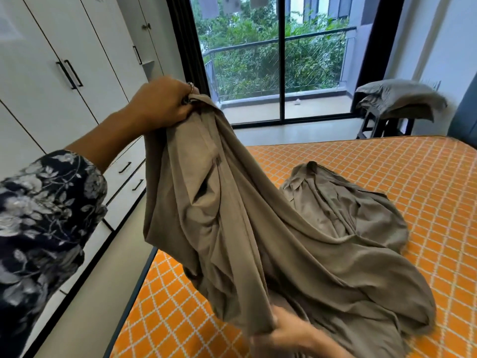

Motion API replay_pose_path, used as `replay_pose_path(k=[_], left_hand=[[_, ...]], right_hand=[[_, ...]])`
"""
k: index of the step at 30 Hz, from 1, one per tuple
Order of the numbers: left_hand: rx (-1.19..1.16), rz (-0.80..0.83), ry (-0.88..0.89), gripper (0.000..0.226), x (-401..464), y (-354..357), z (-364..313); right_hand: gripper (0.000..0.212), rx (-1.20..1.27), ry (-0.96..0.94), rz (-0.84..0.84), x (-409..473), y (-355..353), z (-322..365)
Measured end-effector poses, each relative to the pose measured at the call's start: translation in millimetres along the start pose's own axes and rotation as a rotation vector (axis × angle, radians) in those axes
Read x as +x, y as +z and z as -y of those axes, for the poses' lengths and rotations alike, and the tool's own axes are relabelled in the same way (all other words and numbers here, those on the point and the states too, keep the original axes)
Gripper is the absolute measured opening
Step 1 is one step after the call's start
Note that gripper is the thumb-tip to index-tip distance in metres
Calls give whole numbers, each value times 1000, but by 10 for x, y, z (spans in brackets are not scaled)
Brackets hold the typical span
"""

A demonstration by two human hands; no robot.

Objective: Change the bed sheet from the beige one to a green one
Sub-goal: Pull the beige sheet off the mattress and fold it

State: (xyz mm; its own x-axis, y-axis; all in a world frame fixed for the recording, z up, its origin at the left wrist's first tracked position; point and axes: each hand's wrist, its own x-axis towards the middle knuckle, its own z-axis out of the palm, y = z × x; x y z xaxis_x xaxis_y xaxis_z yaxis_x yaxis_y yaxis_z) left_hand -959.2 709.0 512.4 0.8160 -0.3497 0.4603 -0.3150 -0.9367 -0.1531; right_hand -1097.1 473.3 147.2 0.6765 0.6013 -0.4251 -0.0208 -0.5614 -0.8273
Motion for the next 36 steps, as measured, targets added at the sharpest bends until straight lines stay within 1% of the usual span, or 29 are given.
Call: replay_pose_path(k=[1,2,3,5,6,7,9,11,12,13,14,15,16,17,18,19,20,21,22,23,24,25,27,28,29,30,31,34,36], left_hand=[[9,10,-5,22,-1,22,26],[15,17,-9,22,-3,33,47],[21,25,-12,22,0,51,71],[21,24,-28,25,25,57,148],[20,12,-55,27,53,44,196],[16,-11,-82,27,91,18,255],[14,-66,-126,26,175,-33,403],[24,-124,-147,25,260,-84,478],[25,-151,-153,25,311,-112,487],[17,-182,-151,26,359,-132,493],[0,-213,-142,28,408,-165,477],[-16,-249,-130,31,439,-197,453],[-31,-269,-133,35,467,-223,417],[-37,-278,-130,39,502,-227,379],[-34,-271,-121,41,527,-216,310],[-14,-253,-103,39,555,-190,211],[6,-224,-87,32,583,-154,97],[14,-193,-69,25,619,-106,-4],[15,-168,-49,23,660,-52,-73],[19,-151,-36,22,693,-5,-133],[25,-131,-31,22,717,39,-157],[32,-112,-29,21,728,80,-157],[53,-77,-38,21,734,150,-126],[59,-62,-41,22,723,179,-112],[52,-40,-35,22,708,207,-112],[38,-16,-15,22,700,231,-130],[21,4,6,21,688,248,-153],[-50,-3,78,27,640,229,-256],[-100,-4,128,28,596,201,-312]], right_hand=[[47,-61,81,-3,-23,-38,-102],[47,-187,134,6,-51,-168,-164],[40,-280,157,1,-56,-377,-178],[15,-454,188,-42,-200,-1063,-86],[12,-538,197,-132,-337,-1548,74],[13,-626,189,-313,-485,-2076,229],[17,-703,205,-777,-892,-3057,625],[21,-627,45,-1294,-1308,-3637,1023],[23,-578,-52,-1509,-1471,-3733,1177],[23,-499,-144,-1668,-1511,-3731,1253],[21,-433,-182,-1780,-1503,-3658,1237],[21,-384,-174,-1838,-1427,-3536,1123],[26,-373,-118,-1806,-1279,-3354,874],[36,-432,-23,-1650,-1120,-3140,608],[40,-531,94,-1316,-983,-2876,377],[33,-618,169,-923,-882,-2623,161],[18,-672,206,-603,-855,-2401,53],[17,-698,193,-422,-895,-2285,36],[30,-681,146,-352,-1003,-2267,81],[32,-665,90,-382,-1122,-2383,116],[25,-636,57,-469,-1281,-2522,180],[17,-583,23,-622,-1466,-2728,220],[16,-497,6,-1025,-1838,-3163,225],[19,-500,35,-1183,-1992,-3309,201],[21,-514,59,-1266,-2075,-3402,146],[23,-529,98,-1274,-2083,-3427,114],[25,-537,115,-1207,-2018,-3391,75],[23,-542,46,-801,-1558,-2956,37],[27,-514,-49,-595,-1217,-2622,86]])
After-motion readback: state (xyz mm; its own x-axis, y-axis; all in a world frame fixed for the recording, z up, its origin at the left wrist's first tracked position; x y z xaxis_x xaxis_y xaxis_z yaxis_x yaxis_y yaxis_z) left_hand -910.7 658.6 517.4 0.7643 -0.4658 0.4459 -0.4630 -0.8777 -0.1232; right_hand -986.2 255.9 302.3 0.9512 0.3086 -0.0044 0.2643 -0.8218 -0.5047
